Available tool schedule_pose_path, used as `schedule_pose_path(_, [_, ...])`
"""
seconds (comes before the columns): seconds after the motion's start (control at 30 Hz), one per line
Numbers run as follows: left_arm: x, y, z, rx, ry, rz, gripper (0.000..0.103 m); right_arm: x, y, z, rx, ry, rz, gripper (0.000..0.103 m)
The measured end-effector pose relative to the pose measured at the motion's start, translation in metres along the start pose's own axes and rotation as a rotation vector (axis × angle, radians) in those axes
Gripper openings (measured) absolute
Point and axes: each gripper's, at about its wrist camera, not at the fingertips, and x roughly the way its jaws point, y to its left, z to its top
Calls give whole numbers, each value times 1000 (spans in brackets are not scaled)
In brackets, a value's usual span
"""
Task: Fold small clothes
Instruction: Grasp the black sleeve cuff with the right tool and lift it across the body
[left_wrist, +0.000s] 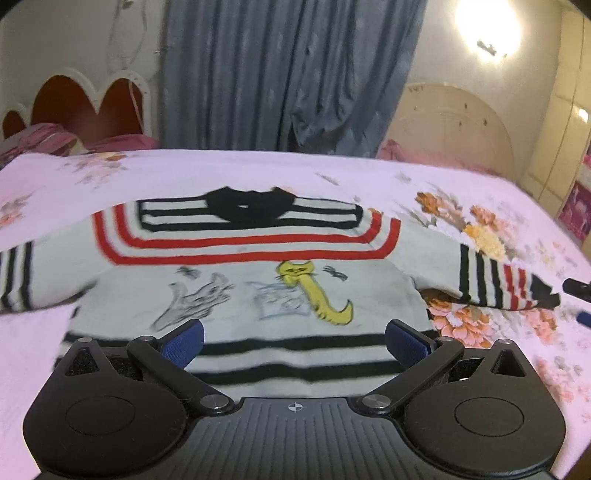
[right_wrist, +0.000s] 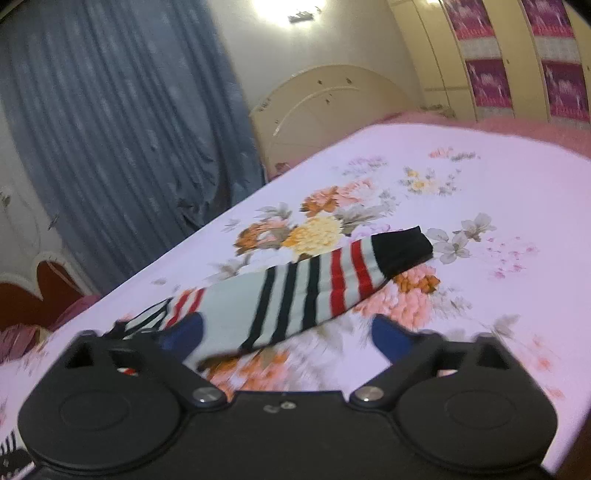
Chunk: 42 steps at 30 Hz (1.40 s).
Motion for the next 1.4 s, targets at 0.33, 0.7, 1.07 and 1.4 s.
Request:
schedule_pose_path(0.33, [88, -59, 39, 26, 107, 107, 103, 127, -77, 26, 194, 124, -59, 43])
schedule_pose_path(0.7, [122, -61, 57, -2, 125, 116, 103, 156, -94, 26, 303, 101, -141, 9])
schedule_pose_path(1.07, [138, 46, 51, -100, 156, 135, 103, 152, 22, 46, -102, 50, -8, 7])
schedule_pose_path(1.4, [117, 122, 43, -152, 79, 91, 103, 151, 191, -29, -423, 161, 272, 7])
